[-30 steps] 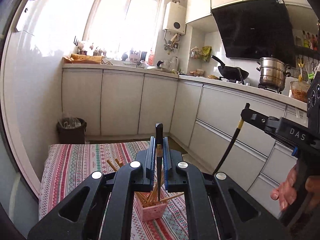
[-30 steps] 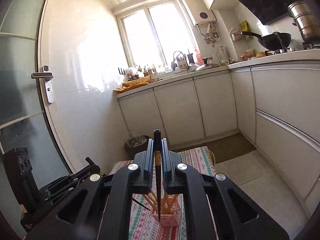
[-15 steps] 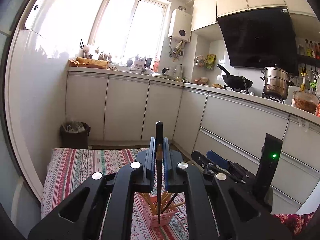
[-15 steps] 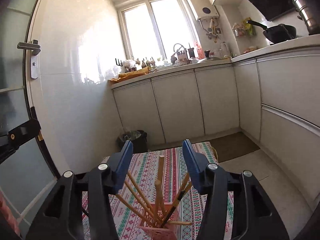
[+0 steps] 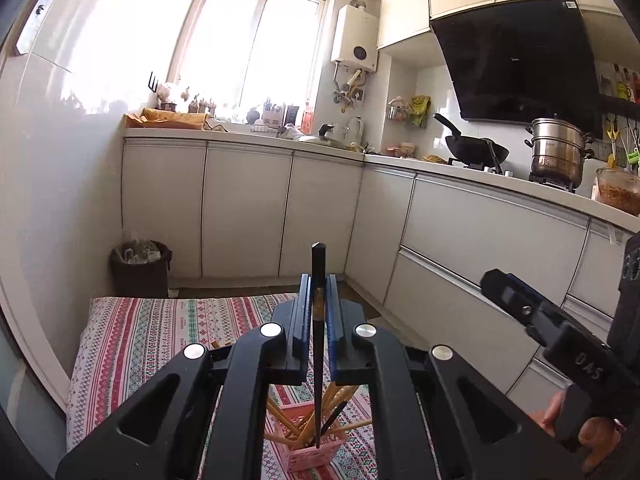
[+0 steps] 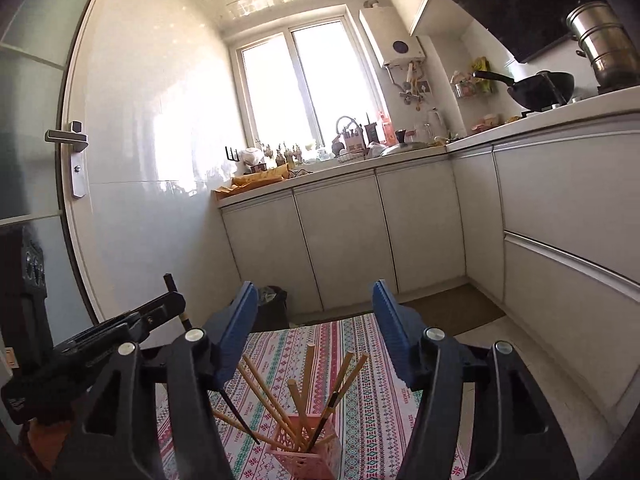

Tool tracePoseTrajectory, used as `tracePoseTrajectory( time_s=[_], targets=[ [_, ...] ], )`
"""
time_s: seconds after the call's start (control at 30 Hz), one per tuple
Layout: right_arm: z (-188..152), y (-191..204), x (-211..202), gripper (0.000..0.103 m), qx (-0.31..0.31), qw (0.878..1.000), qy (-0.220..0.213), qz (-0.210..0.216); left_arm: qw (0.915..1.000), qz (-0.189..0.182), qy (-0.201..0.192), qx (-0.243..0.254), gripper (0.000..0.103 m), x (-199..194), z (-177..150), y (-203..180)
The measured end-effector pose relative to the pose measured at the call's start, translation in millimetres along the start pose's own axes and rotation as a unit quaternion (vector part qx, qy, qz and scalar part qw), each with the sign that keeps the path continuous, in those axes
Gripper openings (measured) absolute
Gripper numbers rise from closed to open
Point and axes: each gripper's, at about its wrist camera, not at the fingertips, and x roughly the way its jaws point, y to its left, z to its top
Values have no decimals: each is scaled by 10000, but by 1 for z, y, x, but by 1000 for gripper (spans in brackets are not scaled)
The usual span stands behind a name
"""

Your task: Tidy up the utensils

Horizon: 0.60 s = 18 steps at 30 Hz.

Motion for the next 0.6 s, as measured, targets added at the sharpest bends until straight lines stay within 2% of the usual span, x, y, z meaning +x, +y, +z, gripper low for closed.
tracePoseTrajectory(
  time_s=[0.13, 0.2, 0.27, 0.33, 0.47, 0.53, 0.6],
  targets=[
    [-2, -10, -4, 64, 48, 10000, -21, -14, 9996, 187, 132, 143, 6, 31, -20, -3],
    [-5, -14, -6, 65, 61, 10000, -16, -42, 9982, 239, 529, 169, 7, 53, -41, -3],
    [-7, -17, -5, 68, 65, 9999, 72, -58, 9968, 340, 724, 69, 17, 56, -56, 3],
    [-9, -20, -6, 69, 78, 9999, 95, -80, 9977, 349, 576, -115, 38, 45, -56, 10],
    [-9, -21, -8, 71, 180, 9997, 83, -165, 9985, 372, 375, -112, 48, 23, -35, 10],
    [-9, -19, -9, 76, 198, 9995, 98, -224, 9989, 386, 268, -81, 66, 14, -28, 6],
    [-9, -15, -10, 77, 189, 9994, 117, -270, 9990, 407, 209, -7, 68, 7, -24, 2]
  ],
)
